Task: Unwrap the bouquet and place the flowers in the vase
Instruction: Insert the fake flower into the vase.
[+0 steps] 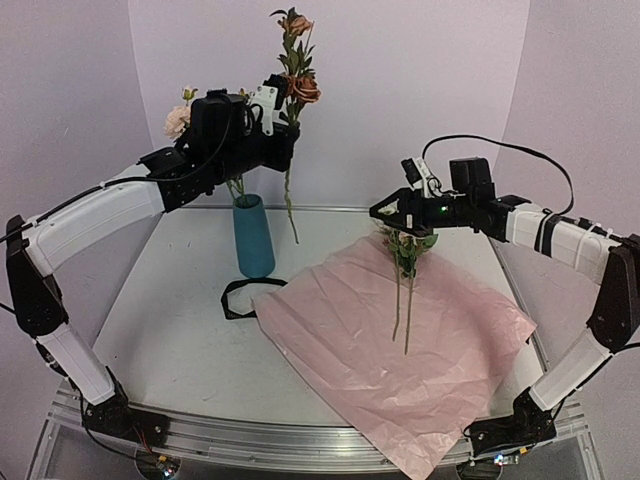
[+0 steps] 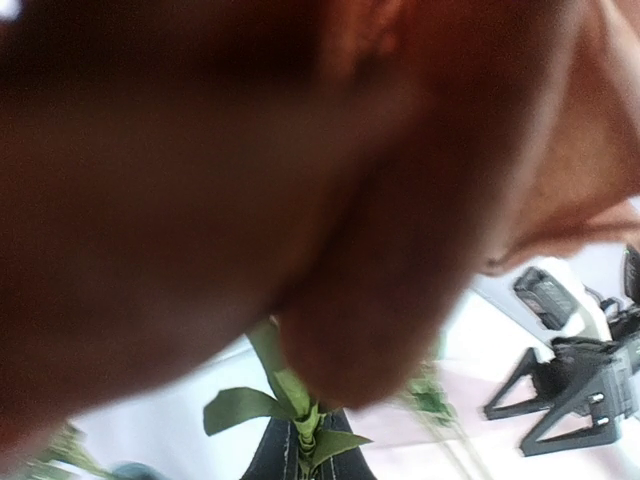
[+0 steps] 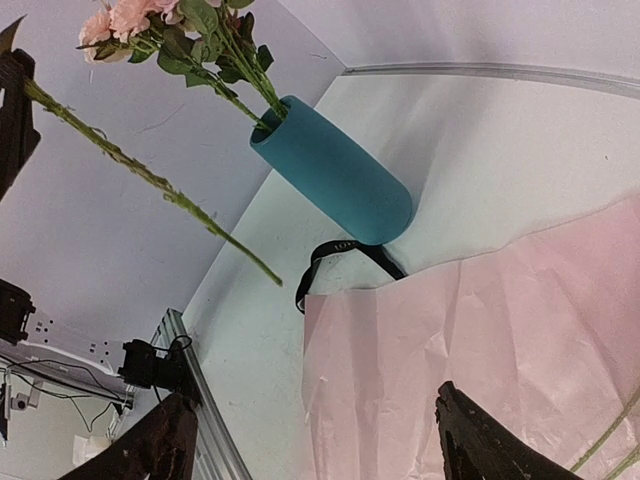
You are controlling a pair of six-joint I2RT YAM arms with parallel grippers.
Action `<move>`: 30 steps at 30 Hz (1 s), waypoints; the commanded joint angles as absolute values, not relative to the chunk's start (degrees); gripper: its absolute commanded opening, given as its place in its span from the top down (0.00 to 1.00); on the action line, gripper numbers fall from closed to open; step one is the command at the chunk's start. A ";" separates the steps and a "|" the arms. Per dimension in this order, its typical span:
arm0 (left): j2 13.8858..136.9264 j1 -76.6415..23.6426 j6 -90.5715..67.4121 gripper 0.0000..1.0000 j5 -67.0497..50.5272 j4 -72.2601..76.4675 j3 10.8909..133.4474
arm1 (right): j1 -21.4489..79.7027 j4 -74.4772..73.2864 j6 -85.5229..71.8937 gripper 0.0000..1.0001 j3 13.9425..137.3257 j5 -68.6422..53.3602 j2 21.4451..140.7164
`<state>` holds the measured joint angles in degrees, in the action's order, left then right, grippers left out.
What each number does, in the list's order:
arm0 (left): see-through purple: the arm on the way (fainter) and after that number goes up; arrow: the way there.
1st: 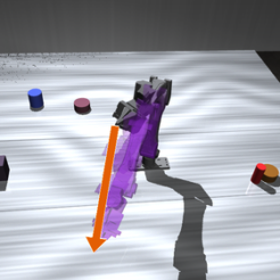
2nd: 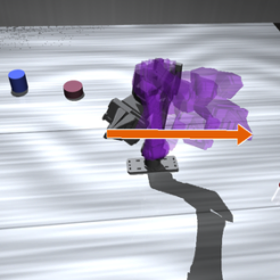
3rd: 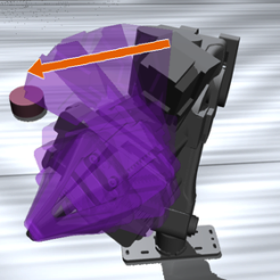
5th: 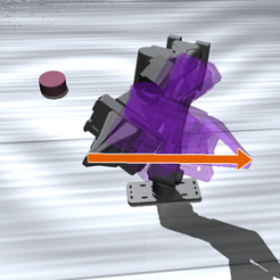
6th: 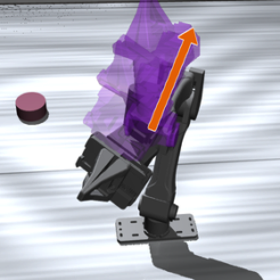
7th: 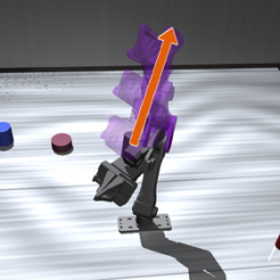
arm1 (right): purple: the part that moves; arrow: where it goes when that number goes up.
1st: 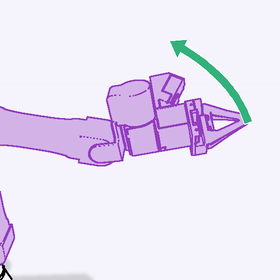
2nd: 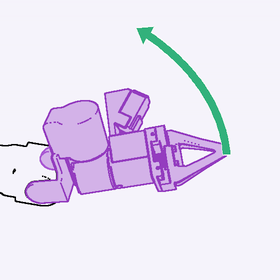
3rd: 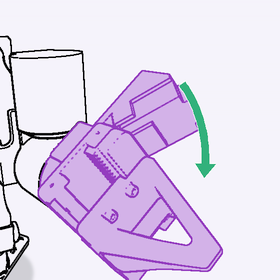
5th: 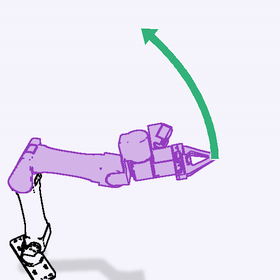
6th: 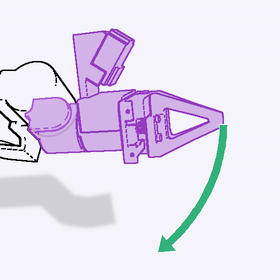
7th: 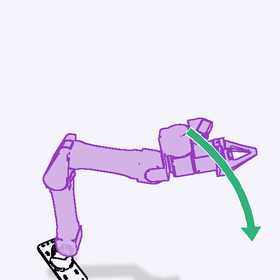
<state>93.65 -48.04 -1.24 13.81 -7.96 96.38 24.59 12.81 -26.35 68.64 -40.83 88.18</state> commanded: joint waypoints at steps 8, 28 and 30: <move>87.92 -43.50 15.89 1.00 24.24 -3.03 97.73 | 24.29 12.33 -26.45 0.16 72.53 -41.25 89.02; 91.33 -38.67 19.65 1.00 21.14 9.32 92.74 | 24.29 11.96 -28.00 0.16 74.16 -40.43 89.90; 92.08 -38.67 19.32 1.00 20.13 9.36 92.93 | 24.32 11.95 -28.15 0.16 73.97 -40.20 89.75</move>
<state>90.69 -39.20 18.50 22.05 6.07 92.75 24.43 11.53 -27.47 72.16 -40.25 89.71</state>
